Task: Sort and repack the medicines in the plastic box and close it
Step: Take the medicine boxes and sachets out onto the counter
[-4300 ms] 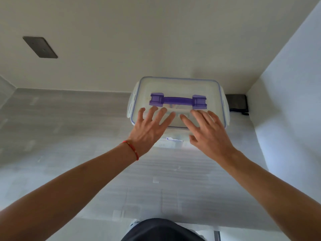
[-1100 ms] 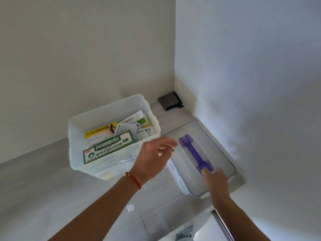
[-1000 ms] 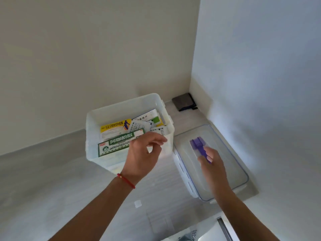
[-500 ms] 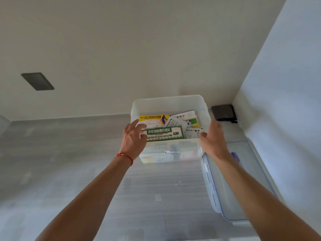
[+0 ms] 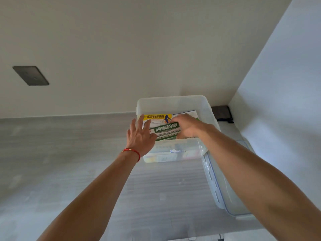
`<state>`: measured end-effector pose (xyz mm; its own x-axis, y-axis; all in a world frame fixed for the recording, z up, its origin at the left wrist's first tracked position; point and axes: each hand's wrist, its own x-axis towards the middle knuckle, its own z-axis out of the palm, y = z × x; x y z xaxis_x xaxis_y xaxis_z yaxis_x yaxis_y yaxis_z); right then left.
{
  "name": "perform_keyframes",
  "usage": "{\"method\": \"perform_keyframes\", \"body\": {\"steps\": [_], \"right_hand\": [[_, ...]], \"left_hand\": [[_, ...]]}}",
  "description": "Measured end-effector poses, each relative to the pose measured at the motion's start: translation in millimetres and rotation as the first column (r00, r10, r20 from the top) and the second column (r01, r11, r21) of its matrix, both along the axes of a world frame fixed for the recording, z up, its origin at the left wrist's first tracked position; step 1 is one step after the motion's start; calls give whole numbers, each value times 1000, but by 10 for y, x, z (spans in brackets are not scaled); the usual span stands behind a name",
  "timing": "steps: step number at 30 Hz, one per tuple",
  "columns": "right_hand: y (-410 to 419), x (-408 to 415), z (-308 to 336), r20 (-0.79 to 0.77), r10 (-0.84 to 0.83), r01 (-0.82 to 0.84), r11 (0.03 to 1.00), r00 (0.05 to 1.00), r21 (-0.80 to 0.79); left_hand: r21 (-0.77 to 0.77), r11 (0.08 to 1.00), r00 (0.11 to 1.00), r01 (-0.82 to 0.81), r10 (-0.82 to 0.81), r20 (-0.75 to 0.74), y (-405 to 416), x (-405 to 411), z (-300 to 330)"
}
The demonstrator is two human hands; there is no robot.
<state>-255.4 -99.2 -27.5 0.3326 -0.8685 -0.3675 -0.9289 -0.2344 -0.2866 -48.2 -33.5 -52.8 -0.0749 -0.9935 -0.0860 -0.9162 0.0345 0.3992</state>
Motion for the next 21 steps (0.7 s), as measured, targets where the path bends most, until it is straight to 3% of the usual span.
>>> {"method": "perform_keyframes", "body": {"steps": [4,8,13,17,19,21], "right_hand": [[211,-288,365,69,-21,33,985,997,-170],[553,-441,677,202,37,5,979,979,-206],[1189,-381,668,156,90,-61,981,984,-182],[1649,-237,115,177,25,-16,998,984,-56],[1746,-124,-197,164,-23,25,1000,986,-9],[1787,-54,-417,137,-50,61,995,989,-77]], "left_hand": [[57,986,982,154,-147,-116,22,171,105],[-231,925,878,303,-365,-310,70,206,428],[-441,769,827,464,-554,-97,415,382,423],[-339,782,808,523,-581,-94,876,504,-182],[-194,844,844,500,-525,-110,961,486,-556],[-29,904,899,426,-427,-101,936,450,-875]]}}
